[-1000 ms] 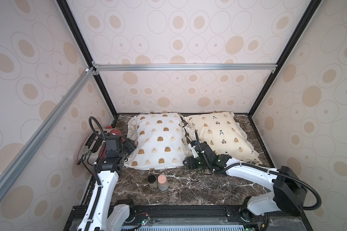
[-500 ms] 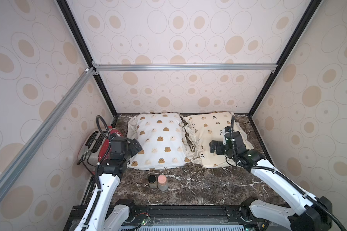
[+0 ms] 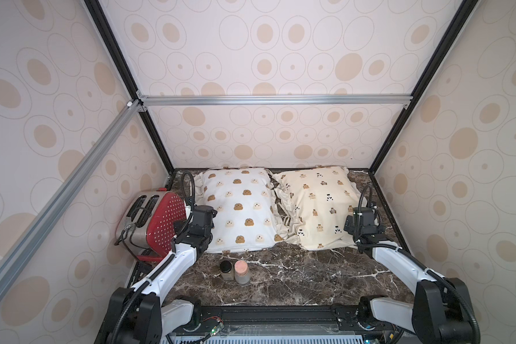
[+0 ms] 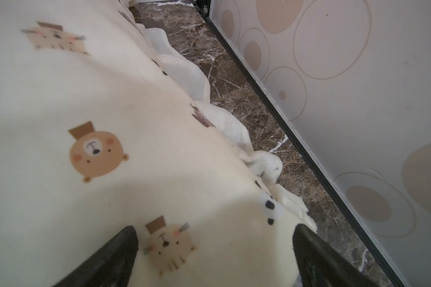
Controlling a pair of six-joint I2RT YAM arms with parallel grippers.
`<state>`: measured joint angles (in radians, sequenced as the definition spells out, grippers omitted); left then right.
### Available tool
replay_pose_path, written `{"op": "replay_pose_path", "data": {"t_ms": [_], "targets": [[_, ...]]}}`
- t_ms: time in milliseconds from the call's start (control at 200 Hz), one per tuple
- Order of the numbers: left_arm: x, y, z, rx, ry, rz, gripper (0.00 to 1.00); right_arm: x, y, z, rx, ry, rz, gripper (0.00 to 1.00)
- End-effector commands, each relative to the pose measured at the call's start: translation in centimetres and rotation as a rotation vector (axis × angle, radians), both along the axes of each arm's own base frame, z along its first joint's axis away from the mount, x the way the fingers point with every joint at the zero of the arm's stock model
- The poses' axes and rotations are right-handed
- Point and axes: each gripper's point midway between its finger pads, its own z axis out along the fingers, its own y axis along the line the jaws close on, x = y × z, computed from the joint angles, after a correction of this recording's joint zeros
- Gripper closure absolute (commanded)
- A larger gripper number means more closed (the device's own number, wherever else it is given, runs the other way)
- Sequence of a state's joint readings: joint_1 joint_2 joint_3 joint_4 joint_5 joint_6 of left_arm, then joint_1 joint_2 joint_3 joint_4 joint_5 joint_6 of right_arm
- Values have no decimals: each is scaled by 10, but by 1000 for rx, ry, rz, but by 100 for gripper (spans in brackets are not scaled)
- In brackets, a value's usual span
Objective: Zip up pillowcases
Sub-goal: Reset both arms
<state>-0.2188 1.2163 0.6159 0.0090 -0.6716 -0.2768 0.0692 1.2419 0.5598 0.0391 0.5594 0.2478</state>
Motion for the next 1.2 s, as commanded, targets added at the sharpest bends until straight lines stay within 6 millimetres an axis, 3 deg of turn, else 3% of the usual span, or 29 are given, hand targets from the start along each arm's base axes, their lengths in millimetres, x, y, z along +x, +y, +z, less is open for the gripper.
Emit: {"op": "replay_pose_path", "data": {"t_ms": [0, 55, 280, 396, 556, 696, 831, 896, 962, 1192], "targets": [[22, 7, 11, 135, -75, -1, 1, 20, -4, 4, -35, -114, 29, 0], [30, 4, 2, 100, -107, -46, 1, 27, 0, -5, -23, -128, 70, 0], [43, 6, -17, 44, -164, -153, 1, 57, 14, -7, 7, -124, 180, 0], [46, 2, -18, 64, -170, -204, 1, 59, 28, -11, 27, -114, 270, 0], [55, 0, -33, 17, -188, -246, 1, 62, 43, -6, 64, -177, 349, 0], [48, 6, -34, -1, -216, -227, 1, 65, 82, -23, 43, -243, 558, 0], [50, -4, -43, 2, -229, -292, 1, 65, 76, -22, 31, -224, 504, 0], [55, 0, -45, -22, -202, -280, 1, 67, 70, -23, 48, -233, 482, 0], [55, 18, -46, -57, -198, -194, 1, 67, 70, -24, 51, -222, 484, 0], [53, 19, -45, -61, -210, -199, 1, 66, 70, -23, 48, -227, 485, 0]]}}
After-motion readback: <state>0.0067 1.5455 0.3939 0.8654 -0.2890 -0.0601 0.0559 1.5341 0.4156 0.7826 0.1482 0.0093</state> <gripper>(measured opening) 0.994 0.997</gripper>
